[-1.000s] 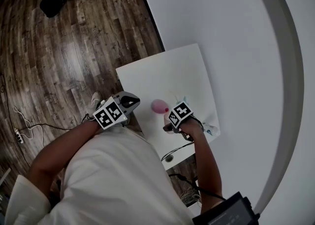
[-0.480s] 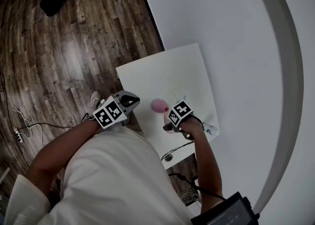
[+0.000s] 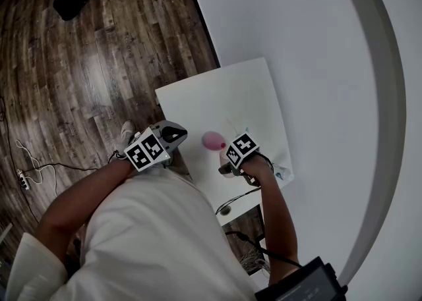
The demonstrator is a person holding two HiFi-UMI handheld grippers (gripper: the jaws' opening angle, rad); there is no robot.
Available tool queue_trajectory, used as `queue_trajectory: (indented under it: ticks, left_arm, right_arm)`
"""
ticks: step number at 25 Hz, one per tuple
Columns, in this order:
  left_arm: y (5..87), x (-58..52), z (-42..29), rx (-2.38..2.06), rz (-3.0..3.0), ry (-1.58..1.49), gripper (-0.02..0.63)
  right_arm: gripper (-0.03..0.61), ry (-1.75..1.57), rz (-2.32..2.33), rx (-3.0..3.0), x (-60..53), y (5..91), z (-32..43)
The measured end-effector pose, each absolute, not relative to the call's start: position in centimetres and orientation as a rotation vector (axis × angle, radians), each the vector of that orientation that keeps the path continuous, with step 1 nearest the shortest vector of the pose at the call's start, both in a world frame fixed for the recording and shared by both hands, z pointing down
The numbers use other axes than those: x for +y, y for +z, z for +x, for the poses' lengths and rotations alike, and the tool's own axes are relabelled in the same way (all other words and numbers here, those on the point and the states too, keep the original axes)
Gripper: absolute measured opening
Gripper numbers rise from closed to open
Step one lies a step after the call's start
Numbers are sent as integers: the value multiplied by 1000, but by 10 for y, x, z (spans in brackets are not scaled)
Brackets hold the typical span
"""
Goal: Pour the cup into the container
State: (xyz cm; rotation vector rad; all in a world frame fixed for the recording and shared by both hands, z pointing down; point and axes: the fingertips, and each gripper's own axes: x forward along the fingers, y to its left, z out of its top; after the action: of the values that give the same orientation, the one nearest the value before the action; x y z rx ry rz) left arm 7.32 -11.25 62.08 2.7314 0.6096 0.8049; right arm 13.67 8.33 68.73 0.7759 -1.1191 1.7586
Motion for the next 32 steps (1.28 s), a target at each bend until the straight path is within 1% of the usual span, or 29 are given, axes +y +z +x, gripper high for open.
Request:
queue_trajectory:
  ticks: [32]
  left_arm:
    - [624,-110,73,616,2741,774,11]
  right_arm:
    - [365,1780,725,-1108,85,687,135]
